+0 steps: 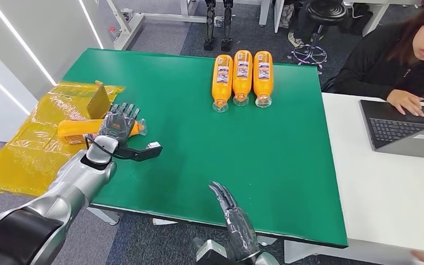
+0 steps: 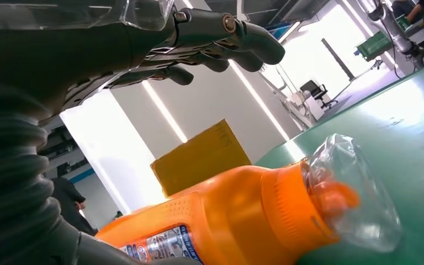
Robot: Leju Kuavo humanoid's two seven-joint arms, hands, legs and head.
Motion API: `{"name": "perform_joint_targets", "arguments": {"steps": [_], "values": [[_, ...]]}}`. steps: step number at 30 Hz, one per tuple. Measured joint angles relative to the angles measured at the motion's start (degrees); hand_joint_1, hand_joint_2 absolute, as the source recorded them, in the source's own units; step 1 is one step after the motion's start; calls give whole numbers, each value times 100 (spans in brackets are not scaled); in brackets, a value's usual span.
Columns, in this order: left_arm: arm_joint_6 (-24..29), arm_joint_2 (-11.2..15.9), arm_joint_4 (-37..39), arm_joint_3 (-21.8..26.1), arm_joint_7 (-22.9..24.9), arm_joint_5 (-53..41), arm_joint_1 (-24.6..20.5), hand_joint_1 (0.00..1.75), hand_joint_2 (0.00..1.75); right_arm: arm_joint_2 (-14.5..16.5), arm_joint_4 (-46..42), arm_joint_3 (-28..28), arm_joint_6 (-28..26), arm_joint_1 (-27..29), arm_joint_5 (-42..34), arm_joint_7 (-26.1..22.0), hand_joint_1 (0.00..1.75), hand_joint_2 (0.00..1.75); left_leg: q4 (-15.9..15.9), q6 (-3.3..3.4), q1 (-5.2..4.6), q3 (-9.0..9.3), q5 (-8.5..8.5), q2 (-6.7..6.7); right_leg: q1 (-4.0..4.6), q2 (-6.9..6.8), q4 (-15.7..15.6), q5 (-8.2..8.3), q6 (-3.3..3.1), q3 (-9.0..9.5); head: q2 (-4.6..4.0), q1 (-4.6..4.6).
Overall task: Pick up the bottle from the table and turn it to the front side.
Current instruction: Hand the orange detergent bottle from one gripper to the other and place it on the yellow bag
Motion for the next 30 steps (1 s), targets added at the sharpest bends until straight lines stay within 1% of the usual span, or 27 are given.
{"name": "perform_joint_targets", "arguments": {"steps": [3, 4, 7, 10, 12, 14, 17, 20, 24, 26, 30], "values": [[266, -7, 0, 17, 22, 19, -4, 0, 175, -3, -19, -10, 11, 14, -7, -4, 0, 175, 0, 0, 0, 0, 0, 0, 0, 0, -1, 0, 0, 0, 0, 1], [472, -22, -1, 40, 21, 58, -9, 0, 175, -3, -21, -15, 15, 17, -7, -5, 0, 175, 1, 0, 0, 0, 0, 0, 0, 0, -2, 0, 0, -1, 0, 1], [1311, -127, -48, 152, -82, 192, -29, 0, 175, -2, -26, -40, 10, 38, -4, -7, 0, 175, 2, 0, -1, 1, 0, -2, -1, -2, -3, 0, 0, 0, 0, 1], [1925, -290, -188, 293, -407, 424, -26, 0, 175, -2, -35, -77, 0, 67, 20, -3, 0, 175, 2, 0, -2, 0, 0, -6, -1, -5, -3, 0, 1, 3, 0, 1], [2139, -406, -296, 390, -585, 553, -18, 0, 175, -3, -45, -103, -4, 87, 28, -1, 0, 175, 2, 1, -2, -1, 0, -4, -1, -4, -3, 1, 1, 4, 0, 1], [2207, -489, -395, 463, -698, 631, -4, 0, 175, -2, -55, -131, -9, 111, 34, 1, 0, 175, 2, 1, -2, 0, -1, 2, -2, 0, -3, 1, 1, 3, 0, 1], [2347, -600, -645, 576, -1085, 815, 85, 0, 175, -2, -81, -184, -29, 160, 110, 11, 0, 175, 2, 1, -2, 2, -1, 1, -1, -1, -5, 1, 1, 1, 0, 0], [2226, -751, -1163, 648, -1320, 983, 326, 0, 175, -2, -166, -279, -93, 251, 274, 60, 0, 175, 2, 1, -1, 0, -1, -8, -1, -9, -5, -1, 1, 3, 0, 2], [1685, -913, -2341, 651, -1716, 1647, 858, 0, 175, -9, -342, -471, -193, 438, 462, 106, 0, 175, 1, -2, -2, 0, -6, 4, -2, 4, -6, -1, 1, 1, 0, 1], [1360, -955, -3040, 625, -1992, 2236, 1153, 0, 175, -21, -437, -587, -304, 545, 559, 117, 0, 175, 1, -1, -3, -1, -8, 5, -2, 5, -8, -1, 2, 1, 0, 1], [391, -946, -4666, 444, -2758, 4141, 1885, 0, 175, -111, -647, -914, -763, 768, 678, 103, 0, 175, 1, 2, -3, -3, -13, 3, -2, 2, -9, -4, 4, 1, 0, 0]]}}
